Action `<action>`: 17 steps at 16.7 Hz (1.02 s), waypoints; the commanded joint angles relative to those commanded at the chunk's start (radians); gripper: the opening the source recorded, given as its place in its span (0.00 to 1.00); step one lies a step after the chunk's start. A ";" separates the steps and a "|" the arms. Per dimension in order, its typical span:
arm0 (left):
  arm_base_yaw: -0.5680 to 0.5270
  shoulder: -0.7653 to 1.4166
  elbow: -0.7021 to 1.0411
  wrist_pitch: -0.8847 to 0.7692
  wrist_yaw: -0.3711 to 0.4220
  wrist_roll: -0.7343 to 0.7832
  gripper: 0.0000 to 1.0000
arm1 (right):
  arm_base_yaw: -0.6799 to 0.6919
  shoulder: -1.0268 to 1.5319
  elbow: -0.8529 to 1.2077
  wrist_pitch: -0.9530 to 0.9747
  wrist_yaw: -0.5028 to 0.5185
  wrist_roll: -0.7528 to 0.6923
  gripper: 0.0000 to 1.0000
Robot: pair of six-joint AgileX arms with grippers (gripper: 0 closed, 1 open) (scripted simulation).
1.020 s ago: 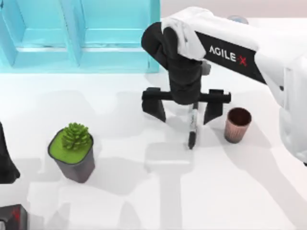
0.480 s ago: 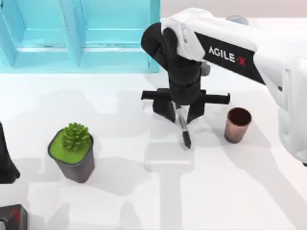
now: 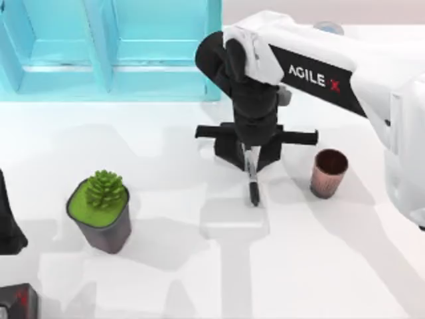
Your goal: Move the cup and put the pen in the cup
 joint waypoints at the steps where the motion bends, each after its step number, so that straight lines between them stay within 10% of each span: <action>1: 0.000 0.000 0.000 0.000 0.000 0.000 1.00 | 0.000 0.000 -0.002 -0.001 0.000 0.000 0.00; 17: 0.000 0.000 0.000 0.000 0.000 0.000 1.00 | 0.128 -0.377 -0.286 -0.095 -0.011 0.123 0.00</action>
